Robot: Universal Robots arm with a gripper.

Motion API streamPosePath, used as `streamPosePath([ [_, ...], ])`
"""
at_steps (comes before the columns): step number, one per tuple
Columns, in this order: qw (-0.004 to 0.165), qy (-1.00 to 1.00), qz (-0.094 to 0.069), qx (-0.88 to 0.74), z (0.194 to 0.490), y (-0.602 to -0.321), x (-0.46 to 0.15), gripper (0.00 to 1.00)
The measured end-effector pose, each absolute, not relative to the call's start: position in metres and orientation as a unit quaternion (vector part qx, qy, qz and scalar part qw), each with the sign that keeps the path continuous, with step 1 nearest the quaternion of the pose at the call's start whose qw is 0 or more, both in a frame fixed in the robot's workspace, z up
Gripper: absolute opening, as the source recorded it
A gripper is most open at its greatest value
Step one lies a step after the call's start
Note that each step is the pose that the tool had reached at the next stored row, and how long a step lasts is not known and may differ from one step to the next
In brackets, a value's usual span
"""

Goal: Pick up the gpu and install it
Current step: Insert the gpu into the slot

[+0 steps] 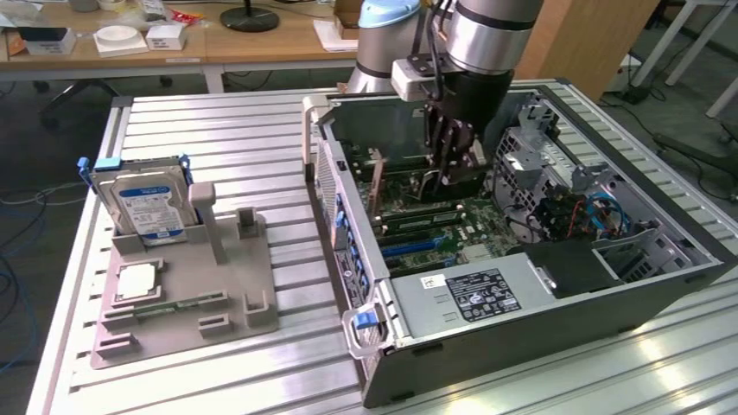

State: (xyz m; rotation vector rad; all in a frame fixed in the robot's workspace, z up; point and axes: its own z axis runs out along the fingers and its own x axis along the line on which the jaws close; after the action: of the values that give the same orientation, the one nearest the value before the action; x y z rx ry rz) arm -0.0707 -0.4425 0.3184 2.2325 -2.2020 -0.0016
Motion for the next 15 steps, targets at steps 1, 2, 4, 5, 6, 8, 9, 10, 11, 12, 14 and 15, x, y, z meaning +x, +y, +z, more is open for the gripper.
streamPosePath([
  [1, 0.003, -0.702, -0.001, 0.712, 0.3168, -0.4425, -0.0707, 0.27],
  [2, 0.003, -0.702, -0.001, 0.712, 0.3153, -0.4425, -0.0708, 0.27],
  [4, 0.003, -0.702, -0.001, 0.712, 0.3132, -0.4425, -0.0708, 0.27],
  [5, 0.003, -0.702, -0.001, 0.712, 0.3126, -0.4425, -0.0708, 0.27],
  [6, 0.003, -0.702, -0.001, 0.712, 0.3124, -0.4425, -0.0708, 0.27],
  [8, 0.003, -0.702, 0.0, 0.712, 0.3118, -0.4425, -0.0708, 0.27],
  [9, 0.003, -0.702, 0.0, 0.712, 0.3119, -0.4425, -0.0708, 0.27],
  [10, 0.003, -0.702, 0.0, 0.712, 0.3118, -0.4425, -0.0709, 0.27],
  [11, 0.003, -0.702, 0.0, 0.712, 0.3118, -0.4425, -0.0709, 0.27],
  [12, 0.003, -0.702, 0.0, 0.712, 0.3118, -0.4425, -0.071, 0.27],
  [14, 0.003, -0.702, 0.0, 0.712, 0.3117, -0.4425, -0.071, 0.27],
  [15, 0.003, -0.702, 0.0, 0.712, 0.3118, -0.4425, -0.071, 0.27],
])
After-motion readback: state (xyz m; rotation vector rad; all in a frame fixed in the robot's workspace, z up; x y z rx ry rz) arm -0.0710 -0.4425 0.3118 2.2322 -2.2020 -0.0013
